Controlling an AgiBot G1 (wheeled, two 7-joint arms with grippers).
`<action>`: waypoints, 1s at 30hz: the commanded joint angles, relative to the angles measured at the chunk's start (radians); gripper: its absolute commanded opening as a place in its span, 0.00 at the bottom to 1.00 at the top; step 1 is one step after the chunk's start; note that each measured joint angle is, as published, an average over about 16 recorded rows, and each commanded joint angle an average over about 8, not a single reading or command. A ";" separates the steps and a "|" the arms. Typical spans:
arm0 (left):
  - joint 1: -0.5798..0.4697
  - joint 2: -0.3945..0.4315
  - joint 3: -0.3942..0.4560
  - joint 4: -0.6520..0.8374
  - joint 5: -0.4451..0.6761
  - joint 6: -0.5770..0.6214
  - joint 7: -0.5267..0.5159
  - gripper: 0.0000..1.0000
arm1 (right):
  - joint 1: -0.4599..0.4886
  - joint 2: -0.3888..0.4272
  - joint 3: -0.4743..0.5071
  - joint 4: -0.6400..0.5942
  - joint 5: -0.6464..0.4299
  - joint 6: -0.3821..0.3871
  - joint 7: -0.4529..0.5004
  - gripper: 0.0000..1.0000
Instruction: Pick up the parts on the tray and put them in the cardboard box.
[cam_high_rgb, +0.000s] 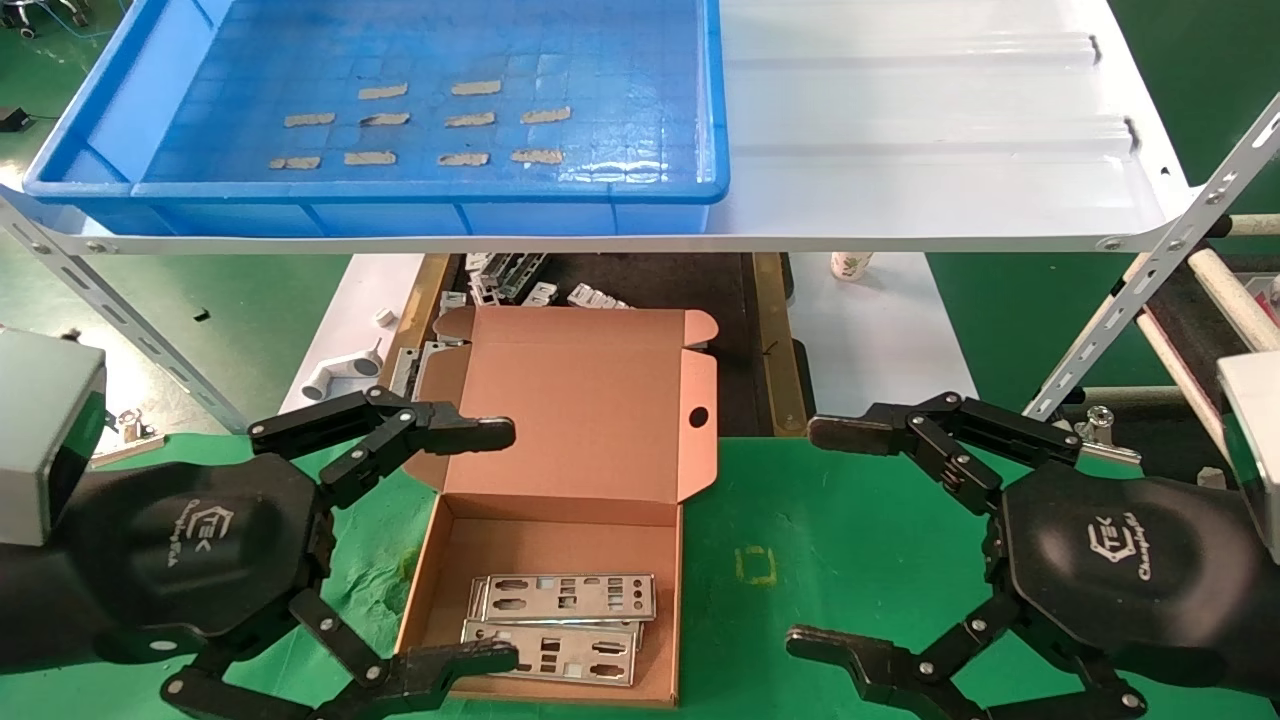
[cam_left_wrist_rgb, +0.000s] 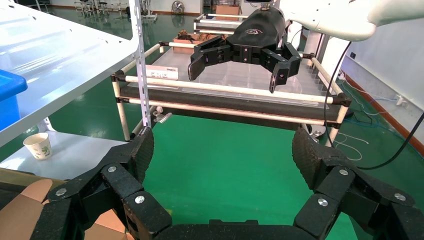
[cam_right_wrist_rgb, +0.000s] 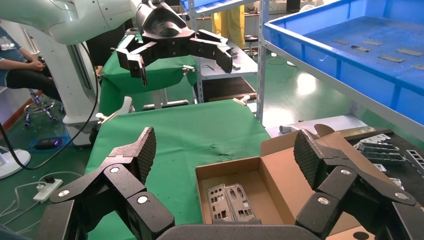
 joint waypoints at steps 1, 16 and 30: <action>0.000 0.000 0.000 0.000 0.000 0.000 0.000 1.00 | 0.000 0.000 0.000 0.000 0.000 0.000 0.000 1.00; 0.000 0.000 0.000 0.000 0.000 0.000 0.000 1.00 | 0.000 0.000 0.000 0.000 0.000 0.000 0.000 1.00; 0.000 0.000 0.000 0.000 0.000 0.000 0.000 1.00 | 0.000 0.000 0.000 0.000 0.000 0.000 0.000 1.00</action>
